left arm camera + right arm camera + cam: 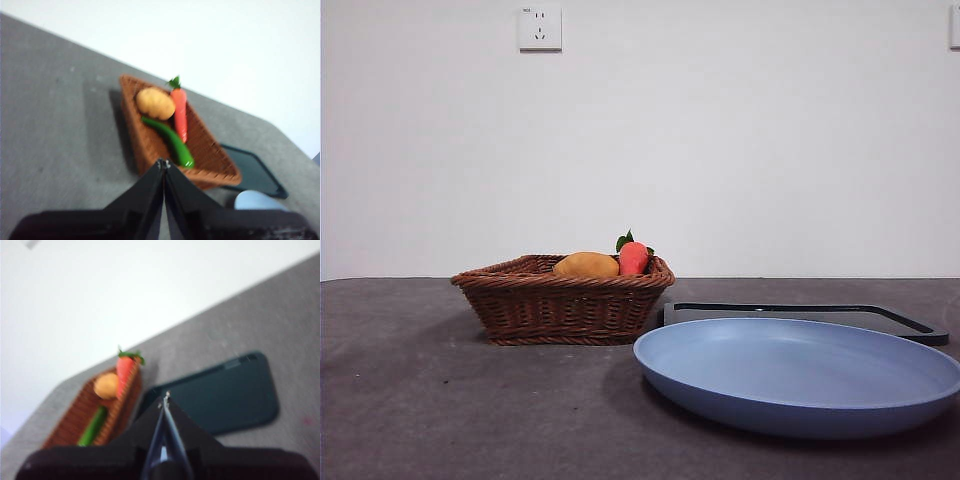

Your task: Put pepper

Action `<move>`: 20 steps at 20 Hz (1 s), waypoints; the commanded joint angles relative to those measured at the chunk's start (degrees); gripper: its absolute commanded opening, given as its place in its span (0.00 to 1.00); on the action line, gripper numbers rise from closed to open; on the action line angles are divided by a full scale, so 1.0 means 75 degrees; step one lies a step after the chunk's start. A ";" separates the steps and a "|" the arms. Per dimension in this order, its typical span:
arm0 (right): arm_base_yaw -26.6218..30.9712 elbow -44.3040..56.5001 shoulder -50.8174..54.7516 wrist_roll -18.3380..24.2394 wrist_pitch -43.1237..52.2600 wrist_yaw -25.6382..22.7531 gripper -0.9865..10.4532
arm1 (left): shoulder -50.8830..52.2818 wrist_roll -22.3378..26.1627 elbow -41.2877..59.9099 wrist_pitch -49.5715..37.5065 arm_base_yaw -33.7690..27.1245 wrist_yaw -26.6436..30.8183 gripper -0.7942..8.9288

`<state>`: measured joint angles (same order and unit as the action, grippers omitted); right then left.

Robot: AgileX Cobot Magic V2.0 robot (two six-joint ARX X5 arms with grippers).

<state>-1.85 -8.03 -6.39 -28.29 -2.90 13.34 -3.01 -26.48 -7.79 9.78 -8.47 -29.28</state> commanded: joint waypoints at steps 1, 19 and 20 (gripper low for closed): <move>-0.0023 -0.0714 -0.0597 -0.0020 0.0017 0.0052 0.09 | -0.0443 -0.0052 -0.0527 0.0198 -0.0029 -0.0216 0.09; -0.0466 -0.6044 -0.4785 0.4077 -0.6924 0.1614 0.09 | -0.3829 0.3771 -0.4686 0.4610 0.0341 -0.2124 0.09; -0.0472 -0.6135 -0.4858 0.4199 -0.7140 0.1597 0.09 | -0.3893 0.3873 -0.4814 0.4791 0.0393 -0.2119 0.09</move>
<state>-5.23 -53.21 -42.78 -0.40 -56.38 25.47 -32.16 -1.37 -43.18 45.63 -5.63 -44.75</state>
